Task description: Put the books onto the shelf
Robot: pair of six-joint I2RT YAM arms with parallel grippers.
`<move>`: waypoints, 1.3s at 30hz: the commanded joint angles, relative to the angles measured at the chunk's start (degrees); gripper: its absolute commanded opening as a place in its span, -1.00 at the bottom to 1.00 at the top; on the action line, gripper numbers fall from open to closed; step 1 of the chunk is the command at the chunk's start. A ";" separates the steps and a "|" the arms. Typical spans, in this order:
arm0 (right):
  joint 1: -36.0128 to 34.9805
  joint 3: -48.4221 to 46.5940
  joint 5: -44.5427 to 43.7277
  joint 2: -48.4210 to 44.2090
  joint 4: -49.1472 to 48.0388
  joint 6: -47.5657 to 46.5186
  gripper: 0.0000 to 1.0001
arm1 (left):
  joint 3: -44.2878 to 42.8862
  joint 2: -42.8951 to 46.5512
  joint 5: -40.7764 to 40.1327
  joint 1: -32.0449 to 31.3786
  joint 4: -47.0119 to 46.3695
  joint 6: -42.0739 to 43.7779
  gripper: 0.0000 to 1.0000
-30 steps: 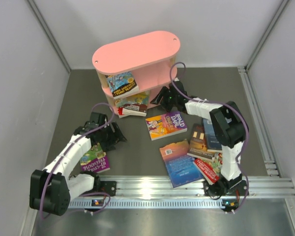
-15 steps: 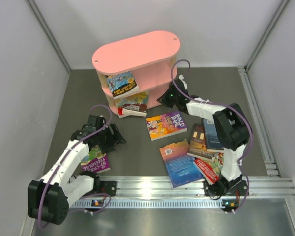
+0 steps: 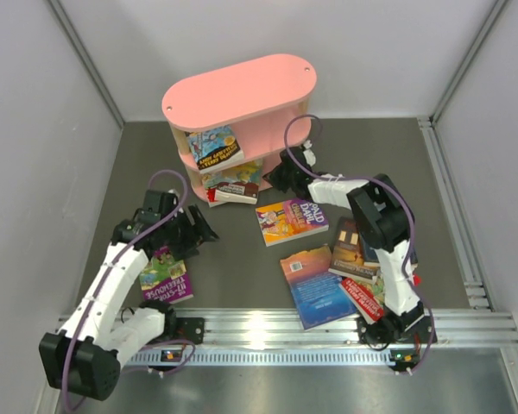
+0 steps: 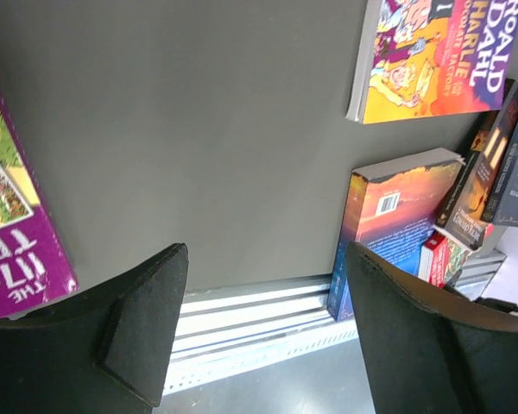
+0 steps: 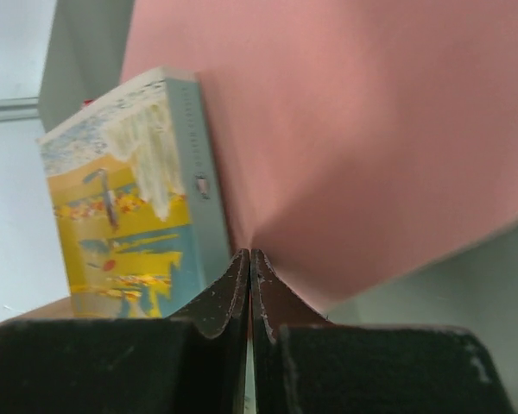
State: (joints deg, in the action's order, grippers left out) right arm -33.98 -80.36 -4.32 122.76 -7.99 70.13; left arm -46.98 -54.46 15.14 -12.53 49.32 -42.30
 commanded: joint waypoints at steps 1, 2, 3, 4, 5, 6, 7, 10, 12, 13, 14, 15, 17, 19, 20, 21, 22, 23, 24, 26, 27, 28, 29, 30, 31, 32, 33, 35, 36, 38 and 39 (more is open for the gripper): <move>-2.05 -5.15 -0.87 2.38 -3.00 2.20 -1.00 | -1.45 1.81 -0.98 -0.30 4.12 -0.06 0.57; -2.15 -5.86 -0.61 3.01 -3.00 2.38 -1.00 | -1.27 2.33 -1.42 -0.30 4.73 0.03 0.57; -2.58 -6.47 -0.43 3.62 -3.00 2.56 -1.00 | -1.18 3.03 -1.60 -0.21 4.99 0.03 0.57; -2.93 -7.70 -0.43 4.58 -3.00 2.91 -1.00 | -1.10 3.39 -1.86 -0.30 5.34 0.03 0.57; -3.11 -8.32 -0.43 5.03 -3.00 3.08 -1.00 | -0.83 3.83 -2.04 -0.30 5.87 -0.06 0.57; -3.46 -9.02 -0.34 5.47 -3.00 3.17 -1.00 | -0.57 4.53 -2.13 -0.30 6.22 -0.23 0.57; -3.73 -10.25 -0.34 6.34 -3.00 3.43 -1.00 | -0.48 5.06 -2.30 -0.30 6.40 -0.32 0.57; -4.17 -12.97 -0.08 8.19 -2.91 3.96 -1.00 | -0.04 6.64 -3.09 -0.30 7.45 -0.59 0.57; -4.52 -14.82 0.10 9.33 -2.91 4.49 -1.00 | 0.48 7.96 -3.62 -0.30 7.89 -1.03 0.57; -4.61 -15.44 0.18 9.78 -2.91 4.58 -1.00 | 0.66 8.48 -4.06 -0.30 7.98 -1.20 0.57; -4.69 -15.88 0.27 10.13 -3.00 4.84 -1.00 | 1.19 9.27 -4.32 -0.30 7.98 -1.46 0.57; -4.87 -16.41 0.27 10.74 -3.00 5.10 -1.00 | 1.36 9.80 -4.41 -0.30 7.98 -1.55 0.57; -4.96 -18.08 0.45 11.45 -3.00 5.37 -1.00 | 1.80 10.16 -4.42 -0.30 8.25 -1.99 0.57; -5.31 -19.83 0.80 12.50 -3.00 5.72 -1.00 | 1.98 10.69 -4.67 -0.30 8.68 -2.17 0.57; -5.40 -20.45 0.98 12.94 -3.00 5.81 -1.00 | 1.89 10.77 -4.68 -0.30 8.86 -2.26 0.57; -5.57 -21.50 1.24 13.55 -3.00 6.16 -1.00 | 1.81 10.95 -4.76 -0.30 8.95 -2.26 0.57; -5.66 -21.94 1.50 13.99 -3.00 6.25 -1.00 | 1.72 11.04 -5.11 -0.30 9.13 -2.34 0.57; -5.58 -22.38 1.50 14.17 -3.08 6.34 -1.00 | 1.72 11.13 -5.12 -0.30 9.21 -2.52 0.57; -5.84 -22.82 1.77 14.61 -3.43 6.77 -1.00 | 1.72 11.30 -5.20 -0.30 9.39 -2.61 0.57; -6.01 -22.74 2.12 14.88 -4.22 7.56 -1.00 | 1.89 11.65 -5.38 -0.30 9.48 -2.87 0.57; -6.36 -22.30 2.29 14.96 -5.36 8.35 -1.00 | 1.98 11.83 -5.38 -0.30 9.57 -2.87 0.57; -6.45 -22.04 2.56 15.14 -5.98 8.62 -1.00 | 1.98 11.92 -5.47 -0.30 9.57 -3.13 0.57; -6.54 -21.77 2.65 15.05 -6.25 8.97 -1.00 | 2.07 12.09 -5.47 -0.30 9.57 -3.31 0.57; -6.98 -21.42 2.82 15.31 -6.42 9.50 -1.00 | 1.98 12.18 -5.64 -0.30 9.74 -3.40 0.57; -7.24 -21.25 2.91 15.23 -7.03 9.76 -1.00 | 1.98 12.18 -5.64 -0.30 9.66 -3.40 0.57; -7.51 -20.98 3.26 15.40 -7.56 9.85 -1.00 | 1.98 12.18 -5.56 -0.30 9.65 -3.49 0.57; -7.86 -20.02 3.44 15.40 -8.26 10.46 -1.00 | 1.98 12.27 -5.64 -0.30 9.65 -3.57 0.57; -8.21 -18.88 3.44 15.14 -9.93 11.34 -1.00 | 2.07 12.44 -5.73 -0.30 9.65 -3.92 0.57; -8.38 -17.74 3.44 15.05 -10.38 11.69 -1.00 | 2.07 12.53 -5.82 -0.30 9.65 -3.93 0.57; -8.47 -16.77 3.53 14.62 -10.91 11.87 -1.00 | 2.24 12.71 -5.82 -0.30 9.57 -4.10 0.57; -8.21 -15.63 3.44 13.74 -10.82 11.35 -1.00 | 2.25 12.62 -5.91 -0.30 9.57 -4.10 0.57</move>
State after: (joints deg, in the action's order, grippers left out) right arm -38.54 -97.84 -5.26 137.05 -15.27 81.71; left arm -45.08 -42.74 9.96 -12.53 58.28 -45.54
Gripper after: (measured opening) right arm 0.003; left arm 0.785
